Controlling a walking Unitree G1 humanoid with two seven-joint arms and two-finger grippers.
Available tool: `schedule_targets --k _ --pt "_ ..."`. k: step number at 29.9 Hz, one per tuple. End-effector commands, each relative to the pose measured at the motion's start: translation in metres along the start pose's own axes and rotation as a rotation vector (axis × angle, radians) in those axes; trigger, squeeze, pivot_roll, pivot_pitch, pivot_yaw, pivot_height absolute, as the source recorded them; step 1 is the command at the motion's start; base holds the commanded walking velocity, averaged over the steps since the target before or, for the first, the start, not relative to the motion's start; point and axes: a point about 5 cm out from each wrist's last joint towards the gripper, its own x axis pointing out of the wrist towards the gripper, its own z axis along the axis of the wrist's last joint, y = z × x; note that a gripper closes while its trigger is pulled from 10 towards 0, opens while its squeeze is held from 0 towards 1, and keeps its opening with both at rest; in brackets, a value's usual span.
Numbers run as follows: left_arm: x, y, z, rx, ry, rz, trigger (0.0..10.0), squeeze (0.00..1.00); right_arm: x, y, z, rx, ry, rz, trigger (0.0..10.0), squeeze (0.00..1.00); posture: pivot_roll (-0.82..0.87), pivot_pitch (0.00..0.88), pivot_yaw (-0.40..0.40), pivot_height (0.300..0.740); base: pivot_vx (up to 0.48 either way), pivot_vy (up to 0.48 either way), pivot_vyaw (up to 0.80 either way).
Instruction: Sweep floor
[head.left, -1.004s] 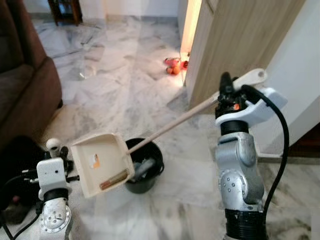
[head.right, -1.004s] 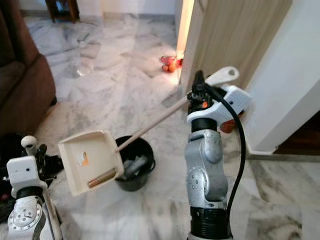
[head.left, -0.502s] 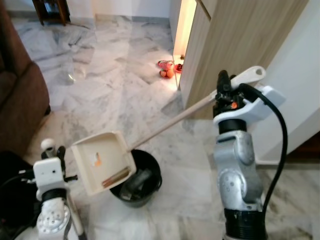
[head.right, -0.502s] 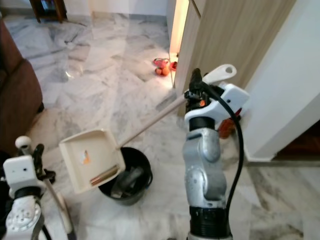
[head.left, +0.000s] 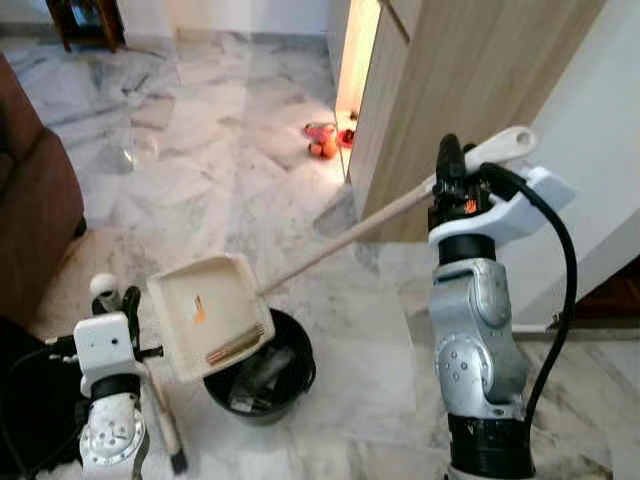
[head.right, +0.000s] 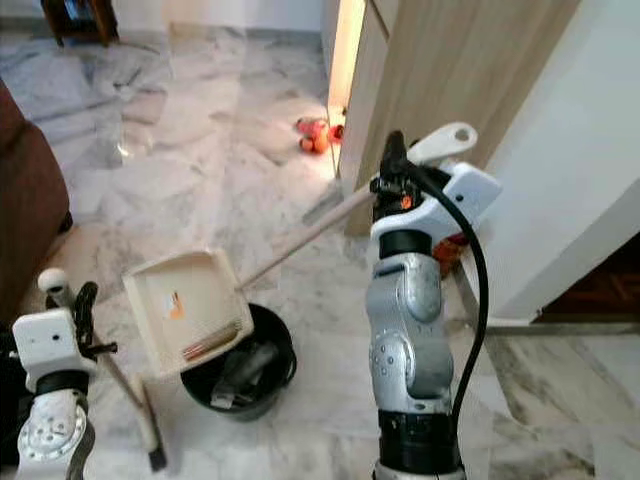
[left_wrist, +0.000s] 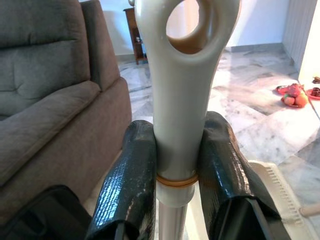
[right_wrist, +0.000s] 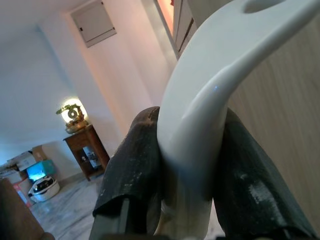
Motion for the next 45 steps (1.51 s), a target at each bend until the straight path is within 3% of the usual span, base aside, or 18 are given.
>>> schedule_targets --k 1,8,14,19,26,37,45 --pt "0.0 0.001 0.004 -0.003 -0.025 -0.001 10.0 0.0 0.001 0.011 0.019 0.02 -0.103 0.049 10.0 0.0 0.03 0.118 -0.063 0.74 0.0 0.0 0.0" --pt "-0.001 0.0 0.004 -0.004 -0.025 -0.007 10.0 0.0 -0.002 0.024 0.023 -0.038 -0.142 0.127 10.0 0.0 0.03 0.12 -0.061 0.74 0.0 0.0 0.0" --pt "-0.001 -0.002 0.004 -0.008 -0.023 -0.014 10.0 0.0 -0.014 0.057 0.021 -0.102 -0.185 0.319 10.0 0.0 0.03 0.121 -0.06 0.74 0.0 0.0 0.0" --pt "-0.001 -0.002 0.004 -0.01 -0.022 -0.014 10.0 0.0 -0.021 0.07 0.022 -0.078 -0.206 0.4 10.0 0.0 0.03 0.123 -0.059 0.74 0.0 0.0 0.0" --pt "-0.001 -0.002 0.003 -0.011 -0.021 -0.019 10.0 0.0 -0.043 0.097 0.026 -0.143 -0.281 0.62 10.0 0.0 0.03 0.125 -0.057 0.74 0.0 0.0 0.0" --pt "-0.002 -0.003 0.003 -0.014 -0.019 -0.026 10.0 0.0 -0.046 0.099 0.027 -0.166 -0.31 0.62 10.0 0.0 0.03 0.129 -0.056 0.74 0.0 0.0 0.0" --pt "-0.001 -0.005 0.004 -0.01 -0.025 -0.04 10.0 0.0 -0.057 0.112 0.024 -0.275 -0.36 0.708 10.0 0.0 0.03 0.13 -0.054 0.74 0.0 0.0 0.0"
